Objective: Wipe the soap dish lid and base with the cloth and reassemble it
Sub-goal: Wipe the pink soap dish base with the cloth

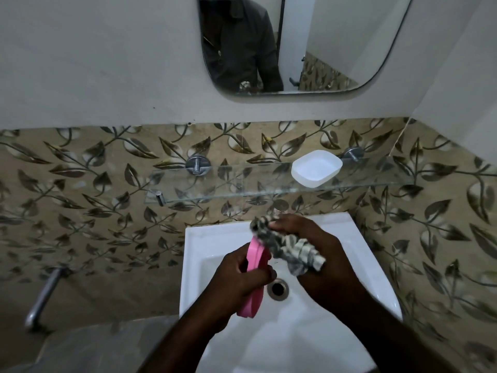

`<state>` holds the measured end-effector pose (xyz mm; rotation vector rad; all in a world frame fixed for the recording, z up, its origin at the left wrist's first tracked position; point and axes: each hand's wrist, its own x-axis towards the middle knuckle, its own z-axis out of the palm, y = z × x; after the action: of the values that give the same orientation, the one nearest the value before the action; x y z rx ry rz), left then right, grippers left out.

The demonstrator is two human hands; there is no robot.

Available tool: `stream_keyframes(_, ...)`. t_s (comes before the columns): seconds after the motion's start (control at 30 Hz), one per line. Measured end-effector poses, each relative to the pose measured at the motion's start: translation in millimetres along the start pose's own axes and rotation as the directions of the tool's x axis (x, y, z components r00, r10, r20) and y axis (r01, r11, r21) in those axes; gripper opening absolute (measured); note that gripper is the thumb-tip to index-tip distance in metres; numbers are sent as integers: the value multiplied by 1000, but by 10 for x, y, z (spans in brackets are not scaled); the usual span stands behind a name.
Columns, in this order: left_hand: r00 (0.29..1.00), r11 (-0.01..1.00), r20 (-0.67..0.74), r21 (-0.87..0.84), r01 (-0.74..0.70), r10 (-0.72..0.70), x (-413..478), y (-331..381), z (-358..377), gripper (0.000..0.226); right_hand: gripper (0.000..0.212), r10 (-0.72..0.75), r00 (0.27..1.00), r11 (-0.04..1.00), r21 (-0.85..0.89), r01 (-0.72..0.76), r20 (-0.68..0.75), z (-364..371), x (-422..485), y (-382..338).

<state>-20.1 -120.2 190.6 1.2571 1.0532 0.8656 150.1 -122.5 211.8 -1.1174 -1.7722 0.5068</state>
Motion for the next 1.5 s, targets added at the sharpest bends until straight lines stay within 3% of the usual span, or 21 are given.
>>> stream_keyframes(0.1, 997, 997, 5, 9, -82, 82, -13, 16, 7, 27, 38, -264, 939, 935, -182, 305, 218, 2, -11, -71)
stream_keyframes(0.13, 996, 996, 8, 6, -87, 87, -21, 19, 18, 28, 38, -265, 941, 941, -156, 300, 213, 4, 11, -24)
stream_keyframes(0.27, 995, 995, -3, -29, -99, 99, -34, 63, 33, 35, 68, 0, 998, 1000, 10, 0, 56, -49, 70, 59)
stream_keyframes(0.33, 990, 990, 11, -13, -142, 142, -7, 85, -12, 33, 61, -26, 998, 1000, 13, 25, 60, -28, 43, -58)
stream_keyframes(0.43, 986, 986, -13, 11, -165, 165, 14, 42, -60, 34, 48, -212, 962, 967, -108, 232, 172, 68, -10, -197)
stream_keyframes(0.47, 988, 988, -28, 22, -154, 155, 17, 25, -60, 32, 48, -213, 962, 969, -85, 230, 174, 94, -10, -152)
stream_keyframes(0.6, 995, 993, -29, 77, -89, 91, 46, -16, -24, 15, 68, 135, 987, 979, 140, -145, 83, 159, -13, 46)
stream_keyframes(0.67, 996, 993, -22, 89, -81, 83, 86, -16, -53, 17, 68, 141, 987, 980, 132, -150, 80, 179, -41, 24)
stream_keyframes(0.8, 995, 988, -35, 126, -87, 92, 171, -25, -96, 20, 65, -13, 995, 1000, 22, 10, 103, 197, -45, -52)
stream_keyframes(0.97, 992, 985, -26, 123, -118, 122, 147, 11, -61, 26, 67, 226, 974, 960, 164, -227, 20, 219, -19, 86)
stream_keyframes(1.03, 991, 984, -20, 119, -130, 134, 169, 28, -77, 26, 68, 140, 990, 983, 117, -141, 12, 183, -29, -37)
stream_keyframes(1.13, 988, 984, -55, 110, -140, 146, 220, 33, -90, 16, 53, -107, 990, 991, -74, 114, 90, 196, 23, -145)
stream_keyframes(1.17, 985, 982, -70, 116, -148, 156, 239, 29, -93, 19, 52, -113, 990, 992, -52, 118, 83, 205, 53, -81)
stream_keyframes(1.23, 982, 976, -81, 148, -158, 171, 259, 6, -89, 31, 62, 36, 999, 996, 81, -37, 15, 188, 123, 48)
stream_keyframes(1.3, 980, 968, -65, 182, -174, 189, 258, 1, -77, 38, 68, 135, 991, 987, 91, -133, -10, 150, 128, 91)
stream_keyframes(1.43, 981, 980, -105, 128, -151, 164, 266, 41, -77, 14, 49, -115, 988, 991, -52, 121, 106, 225, 64, -94)
stream_keyframes(1.5, 975, 981, -132, 100, -166, 179, 254, 28, -92, 9, 47, -87, 991, 996, 18, 86, 105, 254, 98, -56)
